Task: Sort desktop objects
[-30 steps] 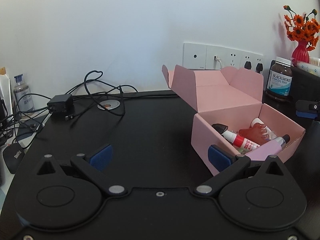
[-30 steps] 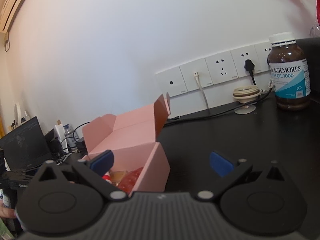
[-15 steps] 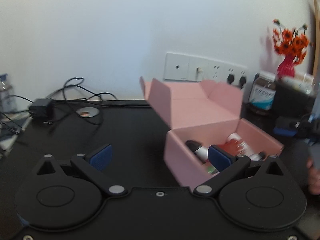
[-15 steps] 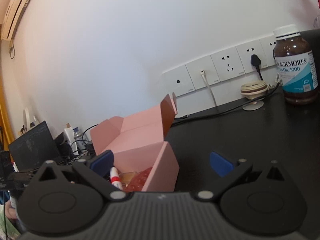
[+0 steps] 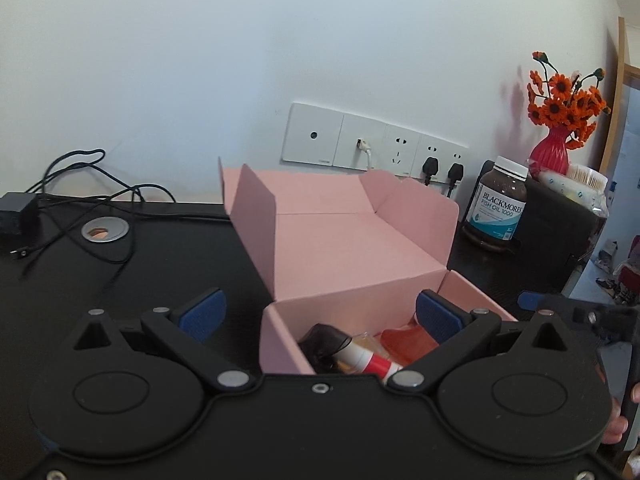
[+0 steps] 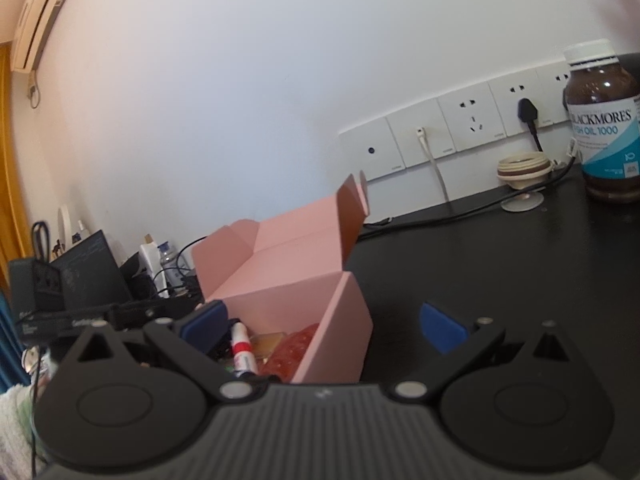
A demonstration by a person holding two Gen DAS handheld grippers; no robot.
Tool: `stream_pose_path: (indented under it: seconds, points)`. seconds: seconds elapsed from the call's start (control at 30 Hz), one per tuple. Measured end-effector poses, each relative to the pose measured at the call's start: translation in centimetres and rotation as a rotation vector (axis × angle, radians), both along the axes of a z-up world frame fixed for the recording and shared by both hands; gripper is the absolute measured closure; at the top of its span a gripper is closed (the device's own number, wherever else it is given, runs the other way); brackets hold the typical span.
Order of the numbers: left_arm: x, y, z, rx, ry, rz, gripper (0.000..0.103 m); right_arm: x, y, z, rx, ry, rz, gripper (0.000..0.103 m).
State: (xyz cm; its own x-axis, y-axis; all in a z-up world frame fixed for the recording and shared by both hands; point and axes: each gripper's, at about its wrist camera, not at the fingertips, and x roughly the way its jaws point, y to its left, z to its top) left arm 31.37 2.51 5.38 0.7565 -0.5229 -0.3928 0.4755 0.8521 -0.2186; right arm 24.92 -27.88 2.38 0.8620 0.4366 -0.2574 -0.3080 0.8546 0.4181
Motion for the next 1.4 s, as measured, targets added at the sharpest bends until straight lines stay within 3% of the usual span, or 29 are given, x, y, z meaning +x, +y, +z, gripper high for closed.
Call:
stream_pose_path:
  seconds: [0.13,0.3,0.5,0.7,0.9,1.07,1.23,1.4]
  points:
    - [0.5,0.4,-0.7,-0.032,0.006,-0.004,0.000,-0.6,1.5,0.4,-0.060,-0.042,0.098,0.001]
    - [0.9,1.1,-1.3,-0.006,0.024,-0.012,0.000,-1.4,3.4,0.8,-0.145,-0.077,0.199,0.001]
    - [0.8,1.0,-1.0,-0.028,0.056,-0.002,0.000,-0.8,4.0,0.7,-0.186,-0.021,0.195,0.001]
    - [0.5,0.5,-1.2,0.028,0.062,0.009,0.000,-0.1,4.0,0.4,-0.189,0.036,0.147,0.001]
    - [1.4,0.9,-1.6,0.040,0.108,0.045,0.000,-0.4,7.4,0.4,-0.411,0.033,0.151,0.001]
    - [1.3,1.2,-1.3,0.033,0.084,0.062,0.000,0.1,10.0,0.0,-0.606,0.044,0.137,0.001]
    - [1.6,0.8,-1.5,0.078,0.076,0.064,0.000,1.1,10.7,-0.2,-0.619,0.068,0.126,0.001]
    - [2.1,1.6,-1.6,0.031,0.094,0.084,0.000,2.6,10.3,-0.6,-0.544,0.133,0.124,0.001]
